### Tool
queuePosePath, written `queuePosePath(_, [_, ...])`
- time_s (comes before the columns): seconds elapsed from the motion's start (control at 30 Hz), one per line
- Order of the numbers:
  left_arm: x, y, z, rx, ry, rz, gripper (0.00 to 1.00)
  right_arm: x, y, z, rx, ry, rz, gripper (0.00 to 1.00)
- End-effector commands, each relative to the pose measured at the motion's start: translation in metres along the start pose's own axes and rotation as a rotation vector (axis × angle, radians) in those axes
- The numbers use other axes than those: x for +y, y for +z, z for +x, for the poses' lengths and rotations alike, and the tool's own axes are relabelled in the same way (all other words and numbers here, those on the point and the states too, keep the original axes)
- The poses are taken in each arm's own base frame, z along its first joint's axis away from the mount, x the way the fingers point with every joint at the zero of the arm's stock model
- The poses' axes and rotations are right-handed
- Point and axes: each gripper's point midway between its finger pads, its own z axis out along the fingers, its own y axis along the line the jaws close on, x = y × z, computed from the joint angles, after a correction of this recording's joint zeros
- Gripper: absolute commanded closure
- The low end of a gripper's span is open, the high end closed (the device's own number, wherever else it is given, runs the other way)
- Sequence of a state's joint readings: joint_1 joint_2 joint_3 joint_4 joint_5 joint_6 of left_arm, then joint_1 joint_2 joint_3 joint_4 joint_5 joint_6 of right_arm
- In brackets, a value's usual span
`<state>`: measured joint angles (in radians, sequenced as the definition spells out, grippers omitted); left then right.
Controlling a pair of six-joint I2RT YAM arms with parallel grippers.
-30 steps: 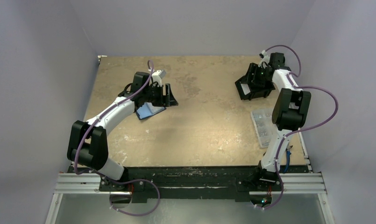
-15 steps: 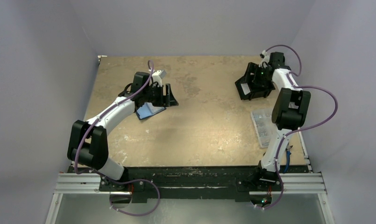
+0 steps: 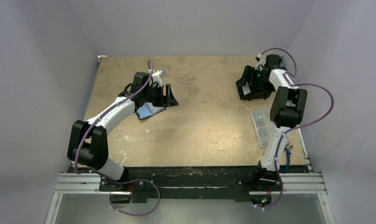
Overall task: Put the credit cards into the card holder
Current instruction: Pick up the credit card from the storage box.
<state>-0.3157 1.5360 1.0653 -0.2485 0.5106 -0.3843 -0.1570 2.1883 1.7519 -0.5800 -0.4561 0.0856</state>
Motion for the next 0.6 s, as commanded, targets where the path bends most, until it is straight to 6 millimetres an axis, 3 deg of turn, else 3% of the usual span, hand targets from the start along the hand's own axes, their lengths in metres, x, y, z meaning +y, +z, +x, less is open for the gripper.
queuePosePath(0.0, [-0.007, 0.001, -0.005, -0.021, 0.007, 0.031, 0.34, 0.026, -0.014, -0.013, -0.037, -0.034, -0.098, 0.14])
queuePosePath(0.2, [-0.008, 0.0, -0.005, -0.022, 0.01, 0.034, 0.34, 0.039, -0.028, -0.023, -0.077, -0.04, -0.13, 0.23])
queuePosePath(0.57, [-0.008, 0.0, -0.005, -0.023, 0.008, 0.038, 0.34, 0.038, -0.031, -0.024, -0.089, -0.035, -0.118, 0.41])
